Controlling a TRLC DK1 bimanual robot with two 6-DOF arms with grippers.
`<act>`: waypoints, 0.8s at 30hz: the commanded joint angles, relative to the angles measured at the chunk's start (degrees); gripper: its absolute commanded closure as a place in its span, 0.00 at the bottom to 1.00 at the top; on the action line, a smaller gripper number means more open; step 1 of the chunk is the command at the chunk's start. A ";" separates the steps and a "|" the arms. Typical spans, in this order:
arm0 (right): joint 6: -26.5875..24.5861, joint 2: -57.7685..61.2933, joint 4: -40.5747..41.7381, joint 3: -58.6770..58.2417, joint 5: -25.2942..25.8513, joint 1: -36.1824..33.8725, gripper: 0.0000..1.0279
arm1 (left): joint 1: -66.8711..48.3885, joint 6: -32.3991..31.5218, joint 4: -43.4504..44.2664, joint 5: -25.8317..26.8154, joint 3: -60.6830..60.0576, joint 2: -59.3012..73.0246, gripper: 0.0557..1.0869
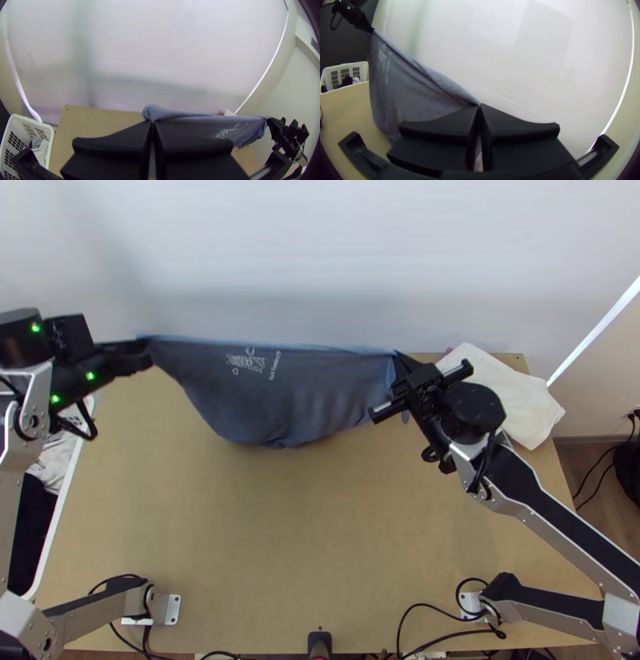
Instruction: Fold the t-shirt
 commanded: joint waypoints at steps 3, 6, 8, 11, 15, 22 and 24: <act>2.47 -5.53 -5.14 -6.61 2.60 0.16 0.97 | -5.42 -0.56 -1.68 -0.82 -9.92 -1.14 0.96; 4.05 -8.43 -7.25 -10.66 2.78 -0.20 0.97 | -10.61 -2.50 -0.10 -1.08 -12.99 -0.35 0.96; 4.41 -10.53 -7.68 -14.17 2.86 -0.37 0.97 | -14.74 -3.99 1.93 -1.96 -14.13 0.97 0.96; 4.93 -13.79 -9.79 -18.30 2.86 -0.55 0.97 | -20.36 -5.05 4.12 -3.72 -13.34 4.57 0.96; 4.58 -19.50 -11.46 -24.37 2.78 -0.55 0.97 | -26.25 -6.10 5.18 -4.95 -8.60 10.63 0.96; 2.03 -31.19 -10.85 -35.53 1.99 -0.28 0.97 | -36.27 -6.89 4.65 -5.04 -3.85 16.44 0.96; 2.12 -31.89 -11.46 -35.97 1.99 -0.55 0.97 | -38.38 -6.72 3.33 -4.95 -5.43 16.08 0.96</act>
